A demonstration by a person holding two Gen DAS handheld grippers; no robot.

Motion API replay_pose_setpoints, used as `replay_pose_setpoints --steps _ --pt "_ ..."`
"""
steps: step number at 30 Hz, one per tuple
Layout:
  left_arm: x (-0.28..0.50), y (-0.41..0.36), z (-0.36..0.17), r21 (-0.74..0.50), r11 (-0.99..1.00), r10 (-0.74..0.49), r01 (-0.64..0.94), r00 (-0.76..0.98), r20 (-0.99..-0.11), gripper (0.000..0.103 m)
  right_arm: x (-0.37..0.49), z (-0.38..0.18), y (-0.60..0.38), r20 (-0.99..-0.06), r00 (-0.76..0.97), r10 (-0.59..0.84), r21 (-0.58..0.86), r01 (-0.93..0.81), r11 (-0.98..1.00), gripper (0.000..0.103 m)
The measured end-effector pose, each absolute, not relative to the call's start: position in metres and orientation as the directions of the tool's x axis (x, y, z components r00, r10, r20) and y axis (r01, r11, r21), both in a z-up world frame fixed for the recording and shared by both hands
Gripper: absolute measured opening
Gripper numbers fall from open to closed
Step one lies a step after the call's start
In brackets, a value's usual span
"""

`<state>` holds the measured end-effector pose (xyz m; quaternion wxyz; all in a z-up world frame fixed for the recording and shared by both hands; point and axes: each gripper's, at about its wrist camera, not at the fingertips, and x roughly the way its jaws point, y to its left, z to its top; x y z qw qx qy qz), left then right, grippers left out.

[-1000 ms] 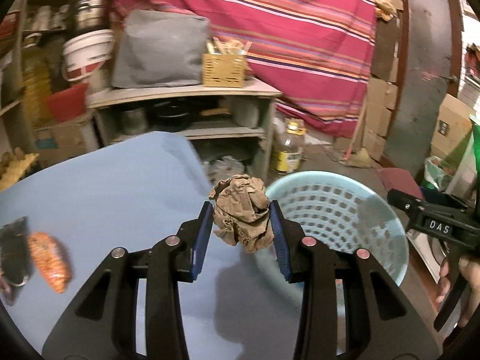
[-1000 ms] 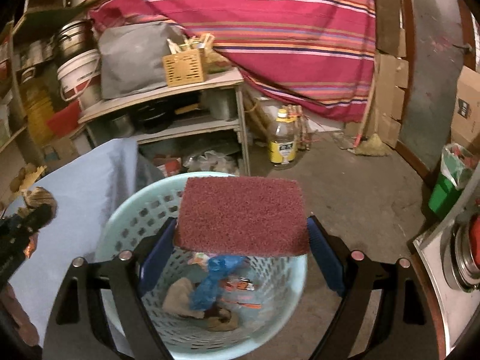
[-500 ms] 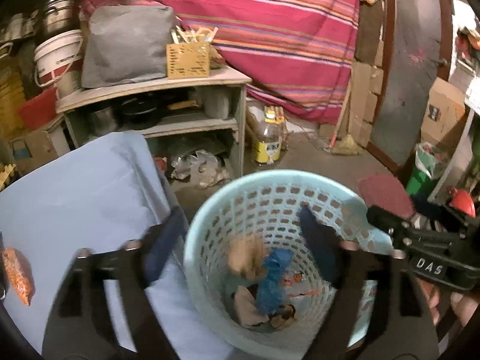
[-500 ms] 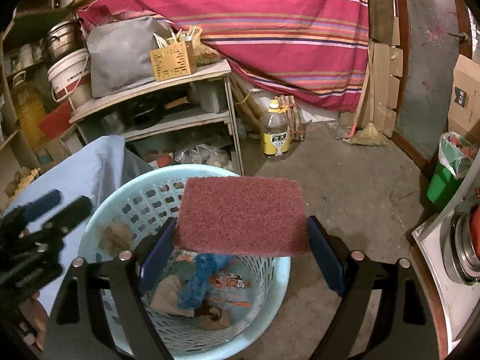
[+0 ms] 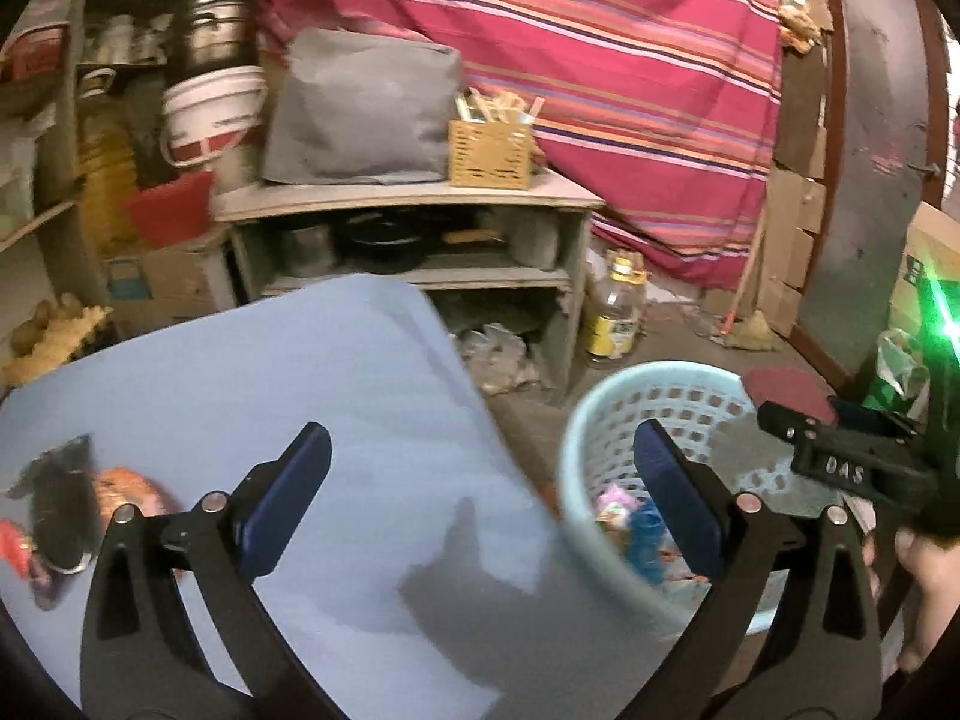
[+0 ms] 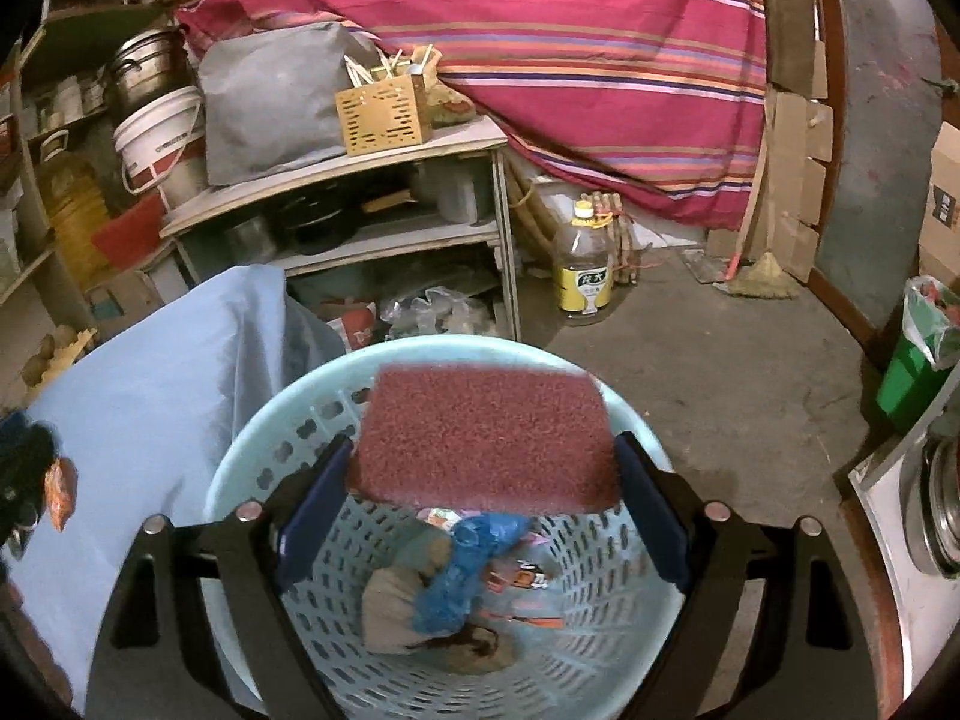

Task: Collect trash
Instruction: 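Carry the brown paper and maroon pad to the basket and open both tools, then return the left tool to the table and grasp the red wrapper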

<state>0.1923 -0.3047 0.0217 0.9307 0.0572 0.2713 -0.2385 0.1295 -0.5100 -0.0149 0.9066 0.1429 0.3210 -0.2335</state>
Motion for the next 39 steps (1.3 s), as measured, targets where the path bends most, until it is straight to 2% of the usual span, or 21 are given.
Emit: replay_pose_setpoints --steps 3,8,19,31,39 --pt "0.192 -0.272 0.027 -0.014 0.900 -0.379 0.435 0.768 -0.517 0.098 0.137 -0.012 -0.501 -0.648 0.675 -0.354 0.093 0.531 0.842 0.093" --pt "0.196 -0.207 0.028 0.034 0.940 -0.275 0.339 0.814 -0.512 0.098 0.145 -0.009 -0.484 -0.647 0.665 -0.373 0.065 0.535 0.842 0.093" --pt "0.207 -0.070 0.026 0.085 0.989 -0.060 0.120 0.858 -0.511 0.098 0.163 0.012 -0.416 -0.603 0.731 -0.318 0.107 0.469 0.877 0.098" --pt "0.209 0.009 0.007 0.089 0.995 0.077 -0.037 0.861 -0.503 0.098 0.212 0.003 -0.310 -0.626 0.753 -0.202 0.072 0.314 0.947 0.098" --pt "0.207 0.040 0.006 0.012 0.996 0.078 -0.083 0.873 -0.482 0.098 0.235 0.000 -0.266 -0.612 0.772 -0.172 0.077 0.275 0.958 0.098"
